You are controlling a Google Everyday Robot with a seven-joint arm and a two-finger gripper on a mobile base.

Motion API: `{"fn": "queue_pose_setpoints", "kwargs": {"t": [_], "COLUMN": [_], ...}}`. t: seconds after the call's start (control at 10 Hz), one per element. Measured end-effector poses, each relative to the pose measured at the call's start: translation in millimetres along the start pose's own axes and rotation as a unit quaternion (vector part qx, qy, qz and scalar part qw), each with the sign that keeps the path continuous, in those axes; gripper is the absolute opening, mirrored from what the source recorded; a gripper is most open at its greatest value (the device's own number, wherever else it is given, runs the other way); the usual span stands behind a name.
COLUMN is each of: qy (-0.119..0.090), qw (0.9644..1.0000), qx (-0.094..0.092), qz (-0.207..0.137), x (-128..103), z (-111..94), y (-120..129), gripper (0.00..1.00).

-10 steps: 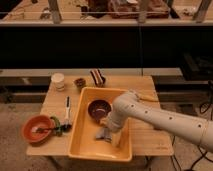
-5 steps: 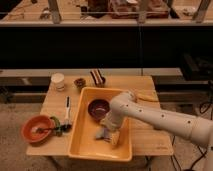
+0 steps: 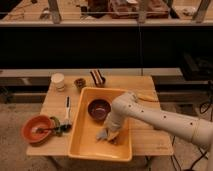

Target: Wipe purple bowl with towel

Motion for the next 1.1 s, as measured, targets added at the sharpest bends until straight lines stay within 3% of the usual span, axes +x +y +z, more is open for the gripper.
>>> {"fn": "queue_pose_setpoints", "kwargs": {"t": [0.2, 0.5, 1.1], "qy": [-0.005, -0.004, 0.024], "qw": [1.0000, 0.9998, 0.9961], "qx": [-0.001, 0.006, 0.081], "qz": [0.007, 0.019, 0.027], "x": [2.1, 8.8, 6.0], "z": [-1.1, -19.1, -130.2], "y": [3.1, 14.2, 16.7], "gripper": [0.05, 0.00, 0.00]}}
